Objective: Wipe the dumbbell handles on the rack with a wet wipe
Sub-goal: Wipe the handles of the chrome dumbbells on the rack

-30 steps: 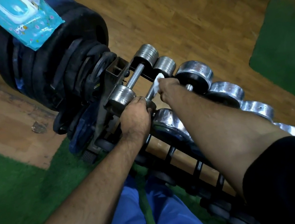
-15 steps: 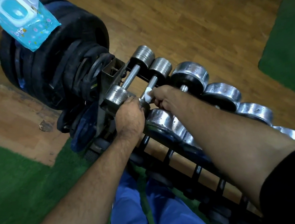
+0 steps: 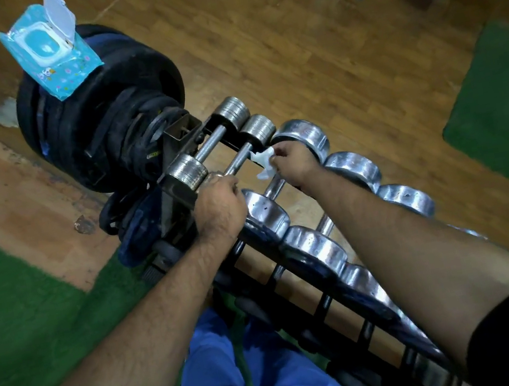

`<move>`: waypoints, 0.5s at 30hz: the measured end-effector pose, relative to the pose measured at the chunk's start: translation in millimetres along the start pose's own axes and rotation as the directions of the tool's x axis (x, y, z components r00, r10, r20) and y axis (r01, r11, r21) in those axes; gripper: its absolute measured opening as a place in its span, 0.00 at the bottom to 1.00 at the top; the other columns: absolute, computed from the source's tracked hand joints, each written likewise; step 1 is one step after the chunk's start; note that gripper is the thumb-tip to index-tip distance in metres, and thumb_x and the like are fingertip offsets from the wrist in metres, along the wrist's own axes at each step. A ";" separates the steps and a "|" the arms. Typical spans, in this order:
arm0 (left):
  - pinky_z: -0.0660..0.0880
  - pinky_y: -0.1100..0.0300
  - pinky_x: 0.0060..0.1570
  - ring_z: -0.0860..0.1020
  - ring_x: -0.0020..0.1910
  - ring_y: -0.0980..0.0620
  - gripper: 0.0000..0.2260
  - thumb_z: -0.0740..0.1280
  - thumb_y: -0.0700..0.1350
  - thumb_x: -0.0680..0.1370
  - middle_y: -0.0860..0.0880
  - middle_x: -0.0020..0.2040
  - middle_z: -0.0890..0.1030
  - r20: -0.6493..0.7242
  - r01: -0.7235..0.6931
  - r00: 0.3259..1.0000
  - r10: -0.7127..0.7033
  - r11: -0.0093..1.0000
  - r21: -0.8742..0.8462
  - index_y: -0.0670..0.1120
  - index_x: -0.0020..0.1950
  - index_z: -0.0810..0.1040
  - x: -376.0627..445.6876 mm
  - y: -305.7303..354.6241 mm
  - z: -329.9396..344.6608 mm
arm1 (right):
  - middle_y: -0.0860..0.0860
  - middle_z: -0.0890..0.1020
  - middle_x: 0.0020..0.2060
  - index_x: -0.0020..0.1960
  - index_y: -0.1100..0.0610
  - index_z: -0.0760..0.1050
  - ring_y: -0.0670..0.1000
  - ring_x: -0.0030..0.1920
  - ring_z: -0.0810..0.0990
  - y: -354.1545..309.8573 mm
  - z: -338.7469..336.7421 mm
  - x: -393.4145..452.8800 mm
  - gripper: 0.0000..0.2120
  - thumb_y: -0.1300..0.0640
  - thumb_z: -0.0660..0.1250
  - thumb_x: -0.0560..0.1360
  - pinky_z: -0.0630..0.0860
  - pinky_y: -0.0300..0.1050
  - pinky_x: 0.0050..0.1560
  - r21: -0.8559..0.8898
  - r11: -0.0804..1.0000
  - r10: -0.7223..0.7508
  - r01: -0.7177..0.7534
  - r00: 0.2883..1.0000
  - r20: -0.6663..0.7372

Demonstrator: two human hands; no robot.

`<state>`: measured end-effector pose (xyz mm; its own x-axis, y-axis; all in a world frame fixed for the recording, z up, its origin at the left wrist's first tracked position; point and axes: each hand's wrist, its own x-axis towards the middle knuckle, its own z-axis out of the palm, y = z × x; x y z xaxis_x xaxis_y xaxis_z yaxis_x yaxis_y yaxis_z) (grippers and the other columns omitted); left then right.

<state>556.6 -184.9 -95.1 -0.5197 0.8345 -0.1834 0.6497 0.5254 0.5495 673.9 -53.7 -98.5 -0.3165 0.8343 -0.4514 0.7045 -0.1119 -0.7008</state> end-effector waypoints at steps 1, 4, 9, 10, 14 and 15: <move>0.72 0.58 0.43 0.78 0.53 0.48 0.12 0.65 0.47 0.80 0.47 0.55 0.81 0.008 -0.006 1.000 0.006 1.000 -0.007 0.45 0.61 0.80 -4.7 5.2 3.0 | 0.50 0.81 0.42 0.55 0.55 0.80 0.49 0.40 0.77 9.6 -3.2 -2.9 0.09 0.57 0.62 0.80 0.72 0.43 0.41 -0.151 0.983 -0.105 0.102 0.994 -0.013; 0.71 0.57 0.45 0.77 0.54 0.46 0.15 0.64 0.53 0.80 0.46 0.56 0.79 0.048 -0.020 0.999 0.019 1.000 0.006 0.46 0.62 0.79 -17.6 14.9 16.7 | 0.48 0.81 0.55 0.60 0.48 0.80 0.51 0.53 0.79 40.4 -5.4 -11.2 0.12 0.53 0.63 0.79 0.76 0.49 0.53 -0.402 0.862 -0.285 0.309 0.951 0.120; 0.75 0.54 0.47 0.76 0.57 0.46 0.20 0.63 0.56 0.81 0.46 0.62 0.76 0.023 0.006 1.000 -0.008 0.999 0.050 0.44 0.64 0.76 -29.0 18.7 33.7 | 0.44 0.73 0.68 0.70 0.45 0.72 0.55 0.58 0.74 66.4 -7.6 -23.0 0.19 0.52 0.60 0.80 0.76 0.50 0.46 -0.705 0.495 -0.448 0.508 0.844 0.293; 0.75 0.53 0.49 0.76 0.58 0.45 0.20 0.63 0.56 0.81 0.46 0.63 0.76 0.020 0.010 1.000 -0.011 0.998 0.054 0.43 0.64 0.76 -30.2 19.5 34.2 | 0.44 0.71 0.71 0.73 0.45 0.68 0.56 0.56 0.74 70.3 -7.7 -23.1 0.21 0.54 0.60 0.80 0.76 0.51 0.45 -0.768 0.408 -0.460 0.494 0.838 0.294; 0.74 0.53 0.58 0.74 0.65 0.46 0.22 0.62 0.56 0.81 0.47 0.69 0.74 0.027 0.019 0.999 -0.020 0.999 0.034 0.44 0.71 0.73 -31.6 20.9 31.0 | 0.45 0.69 0.74 0.76 0.45 0.63 0.56 0.56 0.76 72.1 -11.9 -11.9 0.26 0.58 0.58 0.80 0.73 0.52 0.49 -0.837 0.349 -0.473 0.421 0.850 0.231; 0.74 0.53 0.58 0.73 0.66 0.46 0.22 0.62 0.56 0.81 0.47 0.70 0.73 0.024 0.019 1.000 -0.019 0.999 0.033 0.44 0.71 0.73 -32.8 21.7 29.7 | 0.45 0.69 0.74 0.76 0.45 0.64 0.55 0.56 0.77 68.4 -11.3 -11.3 0.26 0.59 0.58 0.80 0.74 0.52 0.50 -0.832 0.357 -0.466 0.425 0.853 0.236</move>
<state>604.2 -195.9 -101.4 -0.5190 0.8278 -0.2132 0.6580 0.5460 0.5186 732.8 -64.7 -135.1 -0.7480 0.6363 -0.1888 0.6454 0.7637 0.0169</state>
